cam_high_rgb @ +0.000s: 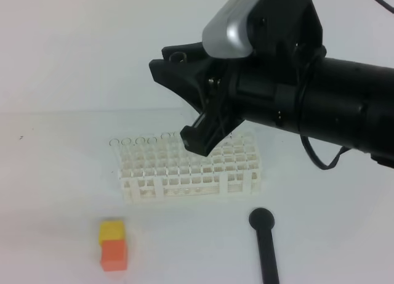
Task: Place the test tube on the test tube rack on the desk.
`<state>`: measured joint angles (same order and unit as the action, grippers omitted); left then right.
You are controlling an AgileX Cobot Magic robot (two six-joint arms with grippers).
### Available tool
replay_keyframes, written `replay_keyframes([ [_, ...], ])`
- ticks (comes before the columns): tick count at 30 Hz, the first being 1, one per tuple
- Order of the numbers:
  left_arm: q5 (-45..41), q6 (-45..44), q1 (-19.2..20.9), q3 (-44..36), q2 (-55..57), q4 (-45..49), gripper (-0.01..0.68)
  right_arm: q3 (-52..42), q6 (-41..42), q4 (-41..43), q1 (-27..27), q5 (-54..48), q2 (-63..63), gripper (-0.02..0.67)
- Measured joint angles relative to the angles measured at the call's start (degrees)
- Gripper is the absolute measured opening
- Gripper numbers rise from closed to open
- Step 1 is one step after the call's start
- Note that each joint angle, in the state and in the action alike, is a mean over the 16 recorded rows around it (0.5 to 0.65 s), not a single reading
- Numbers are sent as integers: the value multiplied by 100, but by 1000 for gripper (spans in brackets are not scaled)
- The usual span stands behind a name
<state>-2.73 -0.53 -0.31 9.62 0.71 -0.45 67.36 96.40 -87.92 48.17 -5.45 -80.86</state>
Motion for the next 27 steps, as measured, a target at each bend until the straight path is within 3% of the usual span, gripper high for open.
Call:
replay_keyframes([
  [10, -780, 154, 234, -745, -143, -115, 0, 57, -4105, 3626, 77, 952, -45, 120],
  [13, -950, 185, 236, -963, -188, -140, -1, 69, -4996, 4495, 99, 1367, -156, 120],
  [27, -1662, 319, 238, -1150, -234, -153, -1, 67, -6129, 5735, 79, 2935, -959, 120],
])
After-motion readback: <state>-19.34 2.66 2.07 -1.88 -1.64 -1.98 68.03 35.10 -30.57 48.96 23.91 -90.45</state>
